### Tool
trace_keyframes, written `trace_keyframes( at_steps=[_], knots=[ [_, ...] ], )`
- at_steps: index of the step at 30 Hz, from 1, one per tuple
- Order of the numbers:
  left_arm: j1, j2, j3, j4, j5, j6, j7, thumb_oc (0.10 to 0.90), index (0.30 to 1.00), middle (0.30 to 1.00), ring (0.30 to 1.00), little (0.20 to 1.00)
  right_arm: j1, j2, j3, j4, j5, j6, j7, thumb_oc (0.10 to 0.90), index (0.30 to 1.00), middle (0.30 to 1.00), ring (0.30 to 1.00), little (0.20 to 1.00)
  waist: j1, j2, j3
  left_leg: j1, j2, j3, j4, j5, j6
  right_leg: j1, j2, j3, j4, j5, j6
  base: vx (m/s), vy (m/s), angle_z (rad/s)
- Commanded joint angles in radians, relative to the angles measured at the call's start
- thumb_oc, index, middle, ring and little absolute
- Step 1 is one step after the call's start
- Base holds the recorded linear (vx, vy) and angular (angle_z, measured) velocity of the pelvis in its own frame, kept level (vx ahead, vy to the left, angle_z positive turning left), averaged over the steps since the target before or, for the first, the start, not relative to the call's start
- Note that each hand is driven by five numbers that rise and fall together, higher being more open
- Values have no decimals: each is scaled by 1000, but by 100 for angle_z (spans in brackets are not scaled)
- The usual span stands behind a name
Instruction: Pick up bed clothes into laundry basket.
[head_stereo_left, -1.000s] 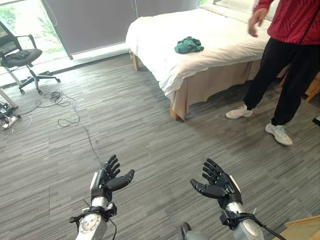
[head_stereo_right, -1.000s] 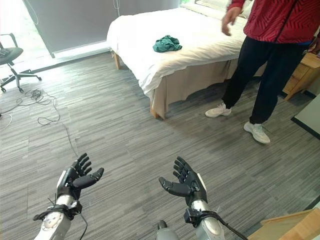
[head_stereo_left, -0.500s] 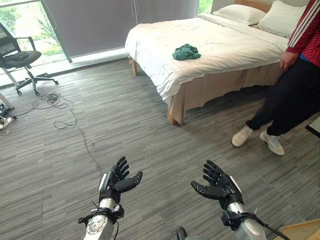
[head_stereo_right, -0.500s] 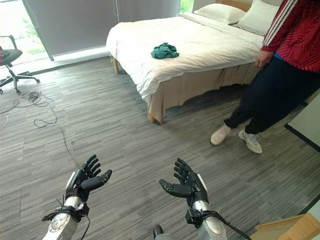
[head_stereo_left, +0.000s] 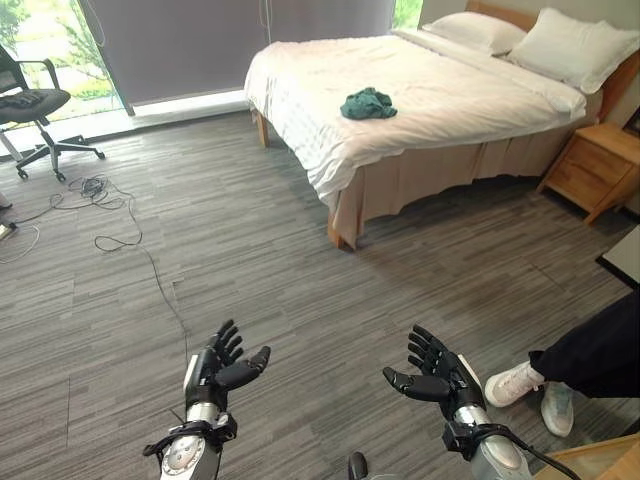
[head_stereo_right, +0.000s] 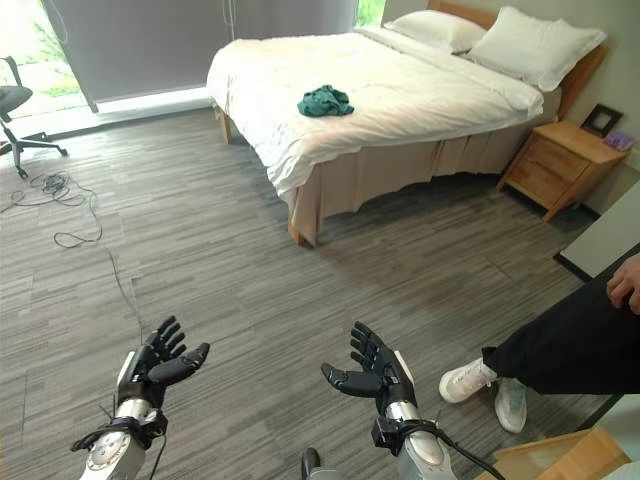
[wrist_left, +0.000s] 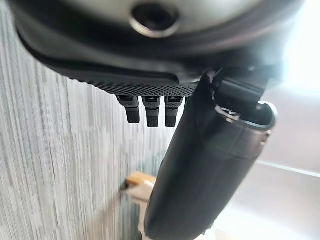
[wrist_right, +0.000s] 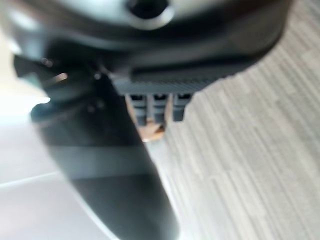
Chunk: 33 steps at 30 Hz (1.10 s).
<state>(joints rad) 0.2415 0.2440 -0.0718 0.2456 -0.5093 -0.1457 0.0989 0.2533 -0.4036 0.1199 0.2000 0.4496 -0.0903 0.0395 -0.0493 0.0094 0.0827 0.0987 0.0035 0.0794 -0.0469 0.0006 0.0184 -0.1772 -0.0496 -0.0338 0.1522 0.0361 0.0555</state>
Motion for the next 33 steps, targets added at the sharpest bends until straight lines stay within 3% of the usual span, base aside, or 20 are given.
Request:
trace_keyframes(
  at_steps=[1,11,14,16,17,18,19,22,23,24,26,27,28,29,30,32,33],
  knots=[
    [-72,71,41,-127,7,-87,-33,800,900,900,900,900,-66,-11,-64,-113,5,-86,-12,800,900,900,900,900,-15,-51,20,-90,56,-10,89,-59,-45,153,-60,14,-85,-78,56,15,-6,29],
    [-32,71,83,-121,31,-87,-15,800,900,900,900,900,-87,18,-8,-107,42,-80,14,800,900,900,900,900,12,-49,22,-90,46,-23,96,-67,-42,165,-85,-17,-102,-62,69,21,37,9],
    [-41,70,95,-120,25,-90,-5,800,900,900,900,900,-111,20,13,-111,42,-72,17,800,900,900,900,900,25,-42,39,-112,15,-34,125,-84,-19,129,-114,-11,-9,-74,88,3,226,3],
    [-59,73,93,-114,36,-89,10,800,900,900,900,900,-119,30,36,-114,31,-67,17,800,900,900,900,900,23,-30,63,-94,-24,-53,128,-93,26,27,-148,27,274,-23,83,31,294,12],
    [-59,73,93,-114,36,-89,10,800,900,900,900,900,-119,30,36,-114,31,-67,17,800,900,900,900,900,24,-30,62,-95,-24,-53,128,-93,26,25,-148,27,274,-22,83,108,312,36],
    [-74,78,83,-110,55,-80,15,800,900,900,900,900,-118,32,63,-117,13,-64,20,800,900,900,900,900,17,-14,91,-54,-42,-66,124,-101,54,-62,-141,71,493,63,59,129,320,33],
    [-83,81,80,-112,56,-80,21,800,900,900,900,900,-122,36,77,-120,6,-63,21,800,900,900,900,900,14,0,112,-30,-45,-68,118,-107,68,-108,-149,63,569,90,50,126,318,26],
    [-96,90,73,-115,72,-80,19,800,900,900,900,900,-126,33,83,-123,7,-65,28,800,900,900,900,900,2,12,130,-9,-47,-77,119,-126,74,-205,-136,35,646,55,53,309,113,-13],
    [-130,93,58,-115,45,-95,13,800,900,900,900,900,-117,27,70,-120,35,-68,26,800,900,900,900,900,-50,4,123,73,-62,-120,93,-185,50,-260,-75,-7,364,15,61,446,-54,-22],
    [-130,93,58,-115,45,-95,13,800,900,900,900,900,-117,27,70,-120,35,-68,26,800,900,900,900,900,-53,7,125,74,-58,-123,92,-183,49,-253,-73,-13,353,21,60,680,-94,15],
    [-167,99,41,-98,34,-104,13,800,900,900,900,900,-105,22,62,-122,46,-74,23,800,900,900,900,900,-95,-5,113,156,-66,-167,61,-228,19,-260,-63,-30,58,62,90,530,-100,73],
    [-185,102,36,-85,32,-104,15,800,900,900,900,900,-105,22,66,-123,46,-73,26,800,900,900,900,900,-106,-9,102,194,-57,-168,43,-246,3,-260,-68,-73,-32,86,100,615,-109,95],
    [-191,103,34,-74,33,-105,16,800,900,900,900,900,-109,23,70,-121,40,-70,24,800,900,900,900,900,-109,-7,95,239,-44,-166,22,-262,-11,-263,-73,-174,-111,111,109,456,-74,106],
    [-192,103,34,-73,33,-106,16,800,900,900,900,900,-108,23,70,-121,39,-70,24,800,900,900,900,900,-114,2,98,245,-32,-169,17,-264,-13,-249,-65,-186,-125,115,108,609,-134,47],
    [-184,95,38,-84,34,-102,14,800,900,900,900,900,-115,19,72,-132,37,-66,23,800,900,900,900,900,-107,3,74,282,-17,-154,35,-276,-41,-250,-102,-332,-120,128,104,614,-171,-59],
    [-169,86,27,-94,25,-108,9,800,900,900,900,900,-116,12,83,-141,53,-68,30,800,900,900,900,900,-94,5,40,259,14,-144,167,-194,-92,-200,-101,-352,-69,114,54,733,-232,-78],
    [-157,80,23,-96,14,-106,9,800,900,900,900,900,-114,13,91,-146,67,-68,33,800,900,900,900,900,-97,14,18,229,41,-136,284,-101,-128,-178,-66,-337,-45,74,21,666,-270,10]
  ],
)
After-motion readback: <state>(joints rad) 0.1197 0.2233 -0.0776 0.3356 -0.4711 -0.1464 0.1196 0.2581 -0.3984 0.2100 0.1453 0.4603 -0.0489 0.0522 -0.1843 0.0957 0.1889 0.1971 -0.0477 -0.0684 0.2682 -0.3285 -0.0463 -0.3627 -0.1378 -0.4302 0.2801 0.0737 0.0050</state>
